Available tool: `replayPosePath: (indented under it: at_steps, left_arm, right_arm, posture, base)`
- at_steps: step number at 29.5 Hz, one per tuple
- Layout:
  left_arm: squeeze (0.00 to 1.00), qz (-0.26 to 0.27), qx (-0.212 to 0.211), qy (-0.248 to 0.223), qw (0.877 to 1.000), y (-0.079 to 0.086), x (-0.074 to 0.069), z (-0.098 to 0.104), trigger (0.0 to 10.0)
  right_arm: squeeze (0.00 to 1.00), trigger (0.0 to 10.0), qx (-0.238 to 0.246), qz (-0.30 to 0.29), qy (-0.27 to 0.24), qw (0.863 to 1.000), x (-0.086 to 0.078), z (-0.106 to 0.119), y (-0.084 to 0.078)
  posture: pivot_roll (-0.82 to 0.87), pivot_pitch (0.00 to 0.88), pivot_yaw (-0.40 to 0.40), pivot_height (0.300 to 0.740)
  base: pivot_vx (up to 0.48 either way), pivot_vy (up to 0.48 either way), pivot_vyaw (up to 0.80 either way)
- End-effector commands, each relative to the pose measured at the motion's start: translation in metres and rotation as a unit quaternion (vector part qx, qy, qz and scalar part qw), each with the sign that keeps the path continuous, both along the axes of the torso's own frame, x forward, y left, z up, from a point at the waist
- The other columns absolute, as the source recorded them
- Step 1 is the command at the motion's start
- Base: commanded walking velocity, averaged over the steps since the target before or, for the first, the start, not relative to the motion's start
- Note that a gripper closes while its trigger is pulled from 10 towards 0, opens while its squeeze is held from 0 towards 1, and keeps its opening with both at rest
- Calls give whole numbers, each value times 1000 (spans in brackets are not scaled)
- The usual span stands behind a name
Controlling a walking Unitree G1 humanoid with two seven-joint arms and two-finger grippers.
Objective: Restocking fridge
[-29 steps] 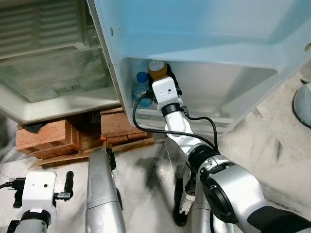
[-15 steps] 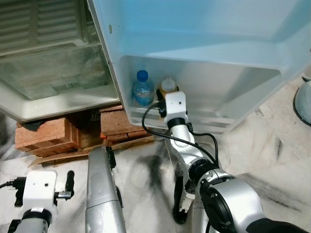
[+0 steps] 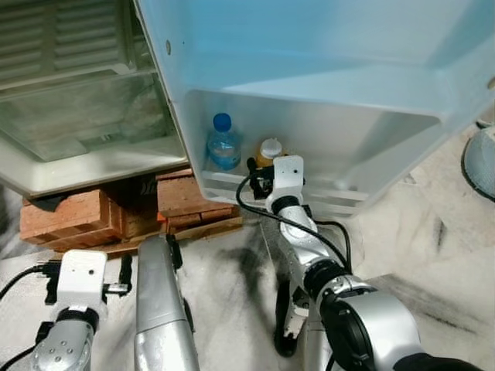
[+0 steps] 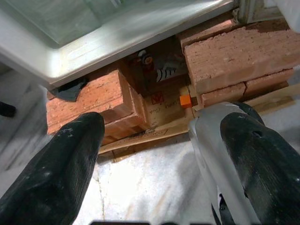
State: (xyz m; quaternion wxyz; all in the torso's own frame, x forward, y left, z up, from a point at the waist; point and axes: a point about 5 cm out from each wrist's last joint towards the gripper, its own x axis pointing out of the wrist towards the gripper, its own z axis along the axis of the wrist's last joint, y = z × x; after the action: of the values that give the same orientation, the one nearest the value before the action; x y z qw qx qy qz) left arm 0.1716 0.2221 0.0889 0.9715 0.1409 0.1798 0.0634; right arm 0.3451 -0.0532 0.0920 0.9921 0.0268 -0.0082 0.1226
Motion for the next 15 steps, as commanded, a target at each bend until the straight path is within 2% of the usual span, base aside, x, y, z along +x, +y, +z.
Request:
replayPosePath:
  at_steps: [1, 3, 7, 15]
  left_arm:
    - [0, 4, 5, 12, 1000, 1, -2, -7, 10000]
    - [0, 3, 4, 9, 1000, 0, 4, -10, 10000]
    - [0, 1, 1, 1, 1000, -2, 12, -11, 10000]
    - [0, -2, -8, -18, 1000, -8, 36, -13, 10000]
  right_arm:
    - [1000, 10000, 14, 16, 20, 1000, -4, -7, 1]
    - [1000, 10000, 35, 28, 5, 999, 0, 0, -3]
    - [1000, 10000, 37, 49, -22, 998, 2, 7, -9]
    - [1000, 10000, 9, 129, -94, 987, -7, 15, -23]
  posture:
    - [323, 218, -10, 464]
    - [300, 195, -13, 464]
    - [282, 176, -17, 464]
    - [216, 108, -21, 464]
  base:
    - [0, 0, 0]
    - [0, 0, 0]
    - [0, 0, 0]
    - [0, 0, 0]
